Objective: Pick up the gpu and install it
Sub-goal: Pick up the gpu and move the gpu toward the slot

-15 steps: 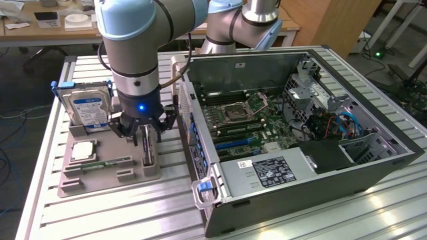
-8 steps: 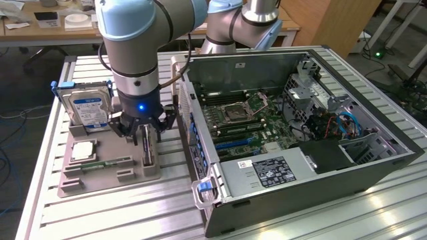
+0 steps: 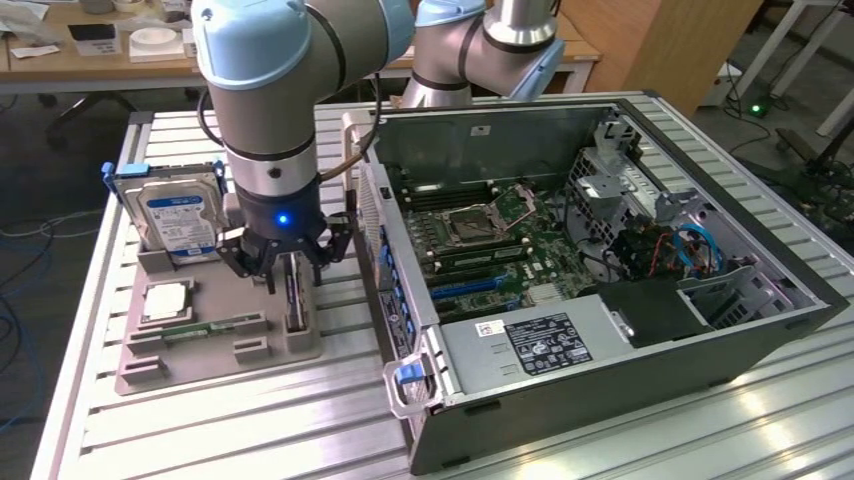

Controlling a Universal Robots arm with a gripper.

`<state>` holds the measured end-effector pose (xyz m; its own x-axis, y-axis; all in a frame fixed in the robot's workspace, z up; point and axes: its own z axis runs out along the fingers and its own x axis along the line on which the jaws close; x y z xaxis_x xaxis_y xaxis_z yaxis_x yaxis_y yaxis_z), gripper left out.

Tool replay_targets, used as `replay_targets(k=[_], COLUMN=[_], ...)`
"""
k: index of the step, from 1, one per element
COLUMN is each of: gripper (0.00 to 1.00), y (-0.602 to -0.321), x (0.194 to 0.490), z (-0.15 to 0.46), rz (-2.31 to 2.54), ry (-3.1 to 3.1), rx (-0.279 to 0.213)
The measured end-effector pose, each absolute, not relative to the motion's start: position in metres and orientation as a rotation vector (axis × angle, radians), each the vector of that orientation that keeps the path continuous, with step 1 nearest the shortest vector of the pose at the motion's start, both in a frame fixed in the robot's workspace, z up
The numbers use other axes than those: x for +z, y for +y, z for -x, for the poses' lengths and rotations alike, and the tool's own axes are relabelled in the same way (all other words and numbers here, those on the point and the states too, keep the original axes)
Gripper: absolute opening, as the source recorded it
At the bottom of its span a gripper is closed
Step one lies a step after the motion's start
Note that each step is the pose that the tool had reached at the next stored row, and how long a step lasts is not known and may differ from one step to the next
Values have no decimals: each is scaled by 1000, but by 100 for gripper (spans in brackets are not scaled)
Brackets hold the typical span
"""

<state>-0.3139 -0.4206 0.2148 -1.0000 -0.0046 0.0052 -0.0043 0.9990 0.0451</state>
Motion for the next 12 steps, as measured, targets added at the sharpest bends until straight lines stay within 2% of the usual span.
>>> replay_targets(k=[8, 9, 10, 11, 12], gripper=[59, 57, 51, 51, 45], y=[-421, -421, -421, -421, -421], x=[215, 215, 215, 215, 215], z=[314, 314, 314, 314, 314], rz=[-7, -7, -7, -7, -7], ry=[-3136, -3135, -3136, -3135, -3136], rx=[-71, -71, -71, -71, -71])
